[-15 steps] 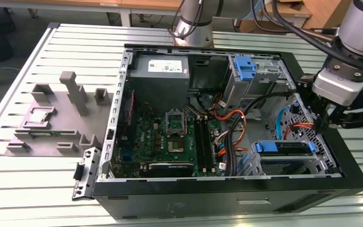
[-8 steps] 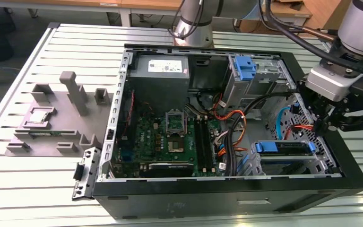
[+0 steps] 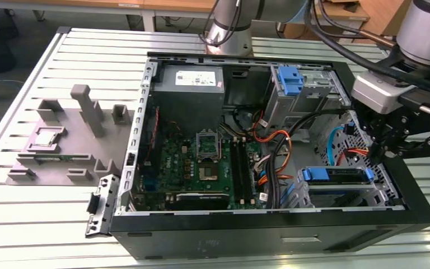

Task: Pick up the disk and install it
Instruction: 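Insert the first disk wire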

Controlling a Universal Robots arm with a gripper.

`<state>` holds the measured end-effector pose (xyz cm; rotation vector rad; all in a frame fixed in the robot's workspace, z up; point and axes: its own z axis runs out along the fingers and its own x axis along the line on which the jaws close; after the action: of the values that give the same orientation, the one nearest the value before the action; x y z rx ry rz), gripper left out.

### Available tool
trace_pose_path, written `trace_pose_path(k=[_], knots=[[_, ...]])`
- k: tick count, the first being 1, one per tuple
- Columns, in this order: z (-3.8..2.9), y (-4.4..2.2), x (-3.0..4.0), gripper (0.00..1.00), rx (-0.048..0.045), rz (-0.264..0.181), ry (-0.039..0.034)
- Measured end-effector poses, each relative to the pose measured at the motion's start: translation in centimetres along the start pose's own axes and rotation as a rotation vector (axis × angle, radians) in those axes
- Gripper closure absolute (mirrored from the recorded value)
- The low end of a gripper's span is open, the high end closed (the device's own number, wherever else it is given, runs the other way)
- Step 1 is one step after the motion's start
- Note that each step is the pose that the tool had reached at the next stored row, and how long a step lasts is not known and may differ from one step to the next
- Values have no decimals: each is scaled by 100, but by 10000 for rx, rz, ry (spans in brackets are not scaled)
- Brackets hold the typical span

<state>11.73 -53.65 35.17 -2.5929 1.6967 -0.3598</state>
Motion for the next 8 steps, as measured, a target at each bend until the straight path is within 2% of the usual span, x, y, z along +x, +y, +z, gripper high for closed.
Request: trace_pose_path(k=[2,4,8], knots=[[-9,47,-20,83,-2,20,2],[-12,63,-28,83,-19,123,15],[-10,63,-28,83,-147,808,118]])
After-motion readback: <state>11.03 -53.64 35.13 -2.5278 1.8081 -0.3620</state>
